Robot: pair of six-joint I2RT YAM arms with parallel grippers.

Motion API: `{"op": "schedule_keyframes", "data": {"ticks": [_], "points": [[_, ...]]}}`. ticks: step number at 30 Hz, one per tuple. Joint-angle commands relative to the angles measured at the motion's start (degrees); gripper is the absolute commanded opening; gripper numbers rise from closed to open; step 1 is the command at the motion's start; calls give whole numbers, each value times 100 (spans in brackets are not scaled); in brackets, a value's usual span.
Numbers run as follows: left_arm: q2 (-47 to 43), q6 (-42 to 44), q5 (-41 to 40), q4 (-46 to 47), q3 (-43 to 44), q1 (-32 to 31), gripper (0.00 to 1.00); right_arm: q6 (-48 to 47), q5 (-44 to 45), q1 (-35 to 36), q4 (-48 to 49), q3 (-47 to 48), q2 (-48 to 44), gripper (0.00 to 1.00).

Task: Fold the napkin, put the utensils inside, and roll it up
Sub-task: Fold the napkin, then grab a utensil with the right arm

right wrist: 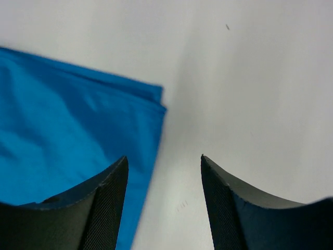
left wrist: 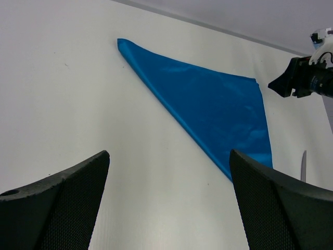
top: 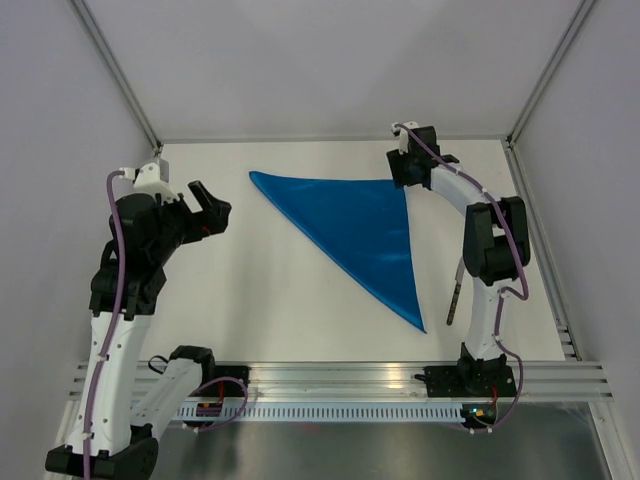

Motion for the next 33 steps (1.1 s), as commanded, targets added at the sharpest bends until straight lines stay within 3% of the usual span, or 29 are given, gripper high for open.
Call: {"op": "schedule_keyframes", "data": {"ticks": [1, 6, 10, 19, 33], "points": [[-150, -324, 404, 457, -342, 13, 100, 11, -20, -448, -793, -505, -931, 64], [-378, -605, 896, 940, -957, 13, 100, -873, -978, -1544, -1883, -1936, -2109, 61], [-466, -772, 1221, 1265, -1336, 4, 100, -1781, -1076, -1969, -2876, -2545, -2637, 61], [-589, -869, 1363, 1573, -1679, 4, 100, -2398, -918, -2031, -4064, -3213, -2779, 63], [-598, -887, 1424, 1644, -1723, 13, 100, -2258, -865, -1777, -4065, -3785, -2471, 63]]}}
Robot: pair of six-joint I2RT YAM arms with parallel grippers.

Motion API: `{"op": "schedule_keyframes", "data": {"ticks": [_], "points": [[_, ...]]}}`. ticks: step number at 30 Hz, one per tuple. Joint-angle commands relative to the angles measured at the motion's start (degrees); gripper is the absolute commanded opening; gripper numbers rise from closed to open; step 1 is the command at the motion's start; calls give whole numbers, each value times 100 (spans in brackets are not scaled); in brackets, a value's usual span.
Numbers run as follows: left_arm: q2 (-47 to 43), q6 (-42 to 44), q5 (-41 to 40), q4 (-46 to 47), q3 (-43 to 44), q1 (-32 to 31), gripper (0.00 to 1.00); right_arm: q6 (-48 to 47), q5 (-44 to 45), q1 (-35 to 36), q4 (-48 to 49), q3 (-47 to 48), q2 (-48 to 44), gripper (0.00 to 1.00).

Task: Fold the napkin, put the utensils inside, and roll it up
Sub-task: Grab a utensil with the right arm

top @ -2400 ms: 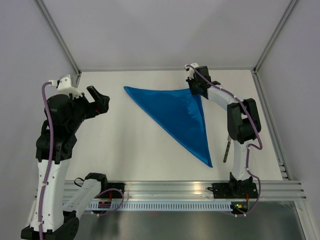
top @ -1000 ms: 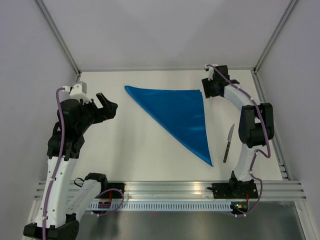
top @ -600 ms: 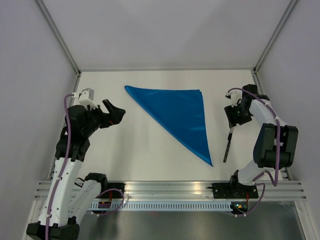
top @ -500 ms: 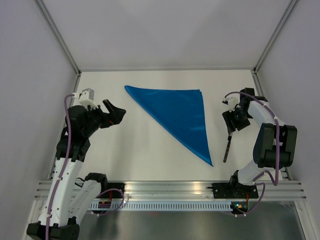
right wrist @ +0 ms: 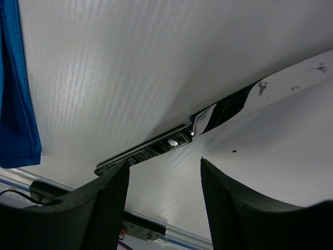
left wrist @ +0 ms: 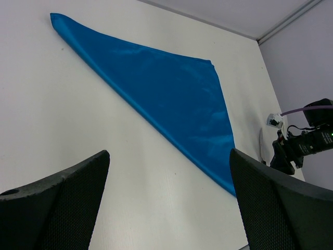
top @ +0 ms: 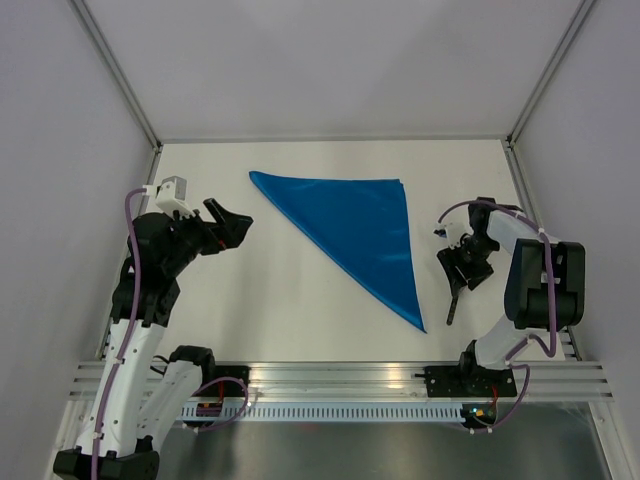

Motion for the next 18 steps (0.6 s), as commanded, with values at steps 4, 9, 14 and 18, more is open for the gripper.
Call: {"op": "schedule_keyframes", "data": {"ticks": [4, 9, 14, 18], "points": [[-15, -236, 170, 223, -41, 4, 100, 272, 582, 217, -95, -26, 152, 63], [-23, -244, 178, 223, -40, 4, 100, 492, 881, 367, 107, -34, 293, 62], [-32, -227, 152, 232, -14, 4, 100, 589, 1259, 446, 336, -113, 443, 56], [-15, -209, 152, 232, -5, 4, 100, 641, 1312, 507, 406, -114, 539, 43]]}}
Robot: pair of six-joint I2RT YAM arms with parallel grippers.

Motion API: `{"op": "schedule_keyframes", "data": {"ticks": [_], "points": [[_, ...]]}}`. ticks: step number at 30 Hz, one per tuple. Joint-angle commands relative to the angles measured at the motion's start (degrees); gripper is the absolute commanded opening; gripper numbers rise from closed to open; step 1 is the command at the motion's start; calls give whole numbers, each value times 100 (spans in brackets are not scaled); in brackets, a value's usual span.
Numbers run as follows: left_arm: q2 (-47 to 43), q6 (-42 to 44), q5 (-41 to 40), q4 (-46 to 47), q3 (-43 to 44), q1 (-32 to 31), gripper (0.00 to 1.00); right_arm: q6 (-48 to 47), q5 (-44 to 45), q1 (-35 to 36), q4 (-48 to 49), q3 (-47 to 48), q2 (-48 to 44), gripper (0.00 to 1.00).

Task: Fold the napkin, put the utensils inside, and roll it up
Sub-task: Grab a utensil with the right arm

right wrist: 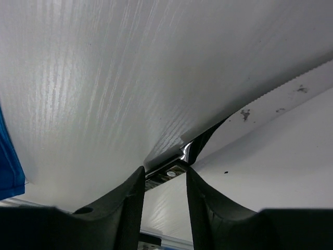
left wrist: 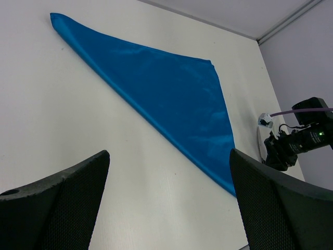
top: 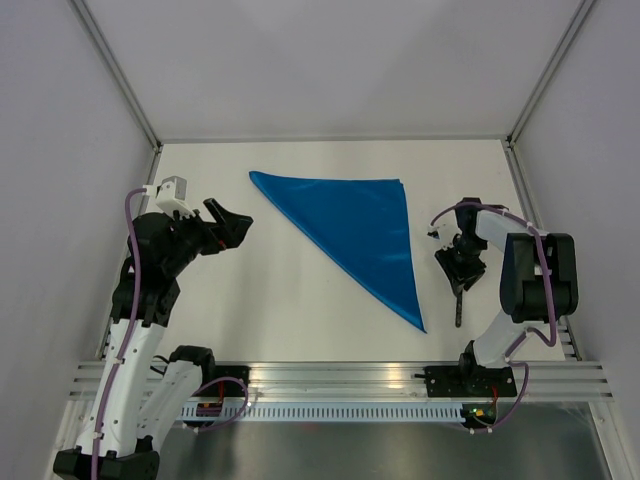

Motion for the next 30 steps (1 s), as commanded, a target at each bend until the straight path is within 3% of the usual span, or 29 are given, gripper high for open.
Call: {"op": "schedule_keyframes", "data": {"ticks": [1, 7, 13, 26, 30], "points": [[-17, -198, 143, 225, -5, 4, 100, 235, 731, 68, 111, -79, 240, 42], [10, -189, 143, 225, -5, 13, 100, 314, 617, 138, 243, -26, 416, 25], [62, -181, 126, 234, 4, 13, 100, 384, 441, 147, 586, 158, 469, 0], [396, -128, 38, 234, 118, 13, 100, 525, -280, 165, -133, 1696, 82, 1], [502, -128, -15, 234, 179, 13, 100, 560, -376, 550, -450, 2451, 196, 0]]}}
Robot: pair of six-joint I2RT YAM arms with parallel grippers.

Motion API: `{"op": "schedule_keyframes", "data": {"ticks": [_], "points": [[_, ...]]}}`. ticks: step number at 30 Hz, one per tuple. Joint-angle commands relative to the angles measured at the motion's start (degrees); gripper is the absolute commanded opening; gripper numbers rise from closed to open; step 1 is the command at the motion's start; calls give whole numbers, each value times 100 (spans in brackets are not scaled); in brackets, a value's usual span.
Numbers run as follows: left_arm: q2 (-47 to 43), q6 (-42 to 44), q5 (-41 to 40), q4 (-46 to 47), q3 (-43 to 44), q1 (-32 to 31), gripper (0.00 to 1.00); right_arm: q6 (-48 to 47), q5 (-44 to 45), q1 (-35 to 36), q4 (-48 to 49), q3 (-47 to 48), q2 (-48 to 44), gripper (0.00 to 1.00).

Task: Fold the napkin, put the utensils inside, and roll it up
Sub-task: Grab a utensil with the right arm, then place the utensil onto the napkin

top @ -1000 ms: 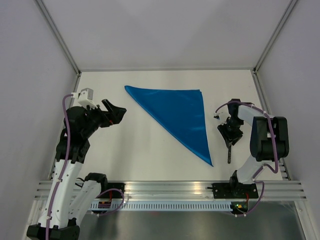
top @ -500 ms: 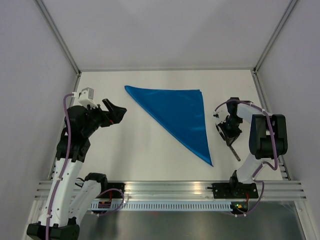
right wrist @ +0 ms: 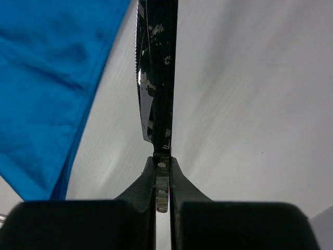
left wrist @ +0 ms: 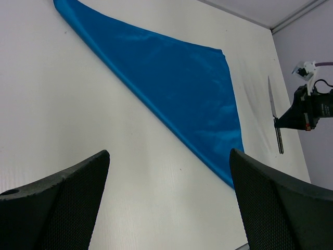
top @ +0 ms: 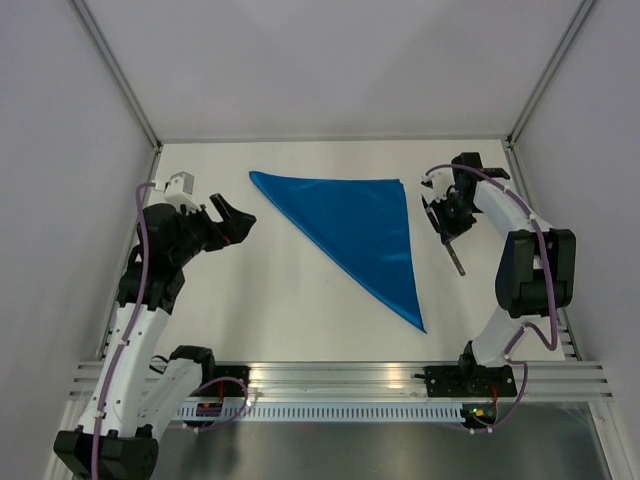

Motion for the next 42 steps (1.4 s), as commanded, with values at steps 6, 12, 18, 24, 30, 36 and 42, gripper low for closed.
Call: {"op": "schedule_keyframes", "data": {"ticks": [6, 12, 18, 24, 30, 36, 42], "points": [[212, -145, -15, 199, 372, 4, 100, 373, -128, 925, -903, 1541, 452, 0], [335, -189, -50, 94, 610, 4, 100, 478, -523, 1707, -1378, 2639, 1251, 0], [370, -216, -155, -64, 794, 4, 100, 680, -821, 2508, -1510, 3536, 2076, 0], [388, -146, -287, -302, 1040, 4, 100, 848, -1156, 2992, -1949, 4644, 2973, 0], [423, -110, -349, -416, 1137, 13, 100, 1067, -1236, 3256, -1976, 5163, 3571, 0], [458, -101, -366, -451, 1129, 13, 100, 1260, -1227, 3405, -1835, 5347, 3897, 0], [484, -75, -384, -460, 1120, 4, 100, 1445, -1244, 3423, -1809, 5629, 4161, 0]]}}
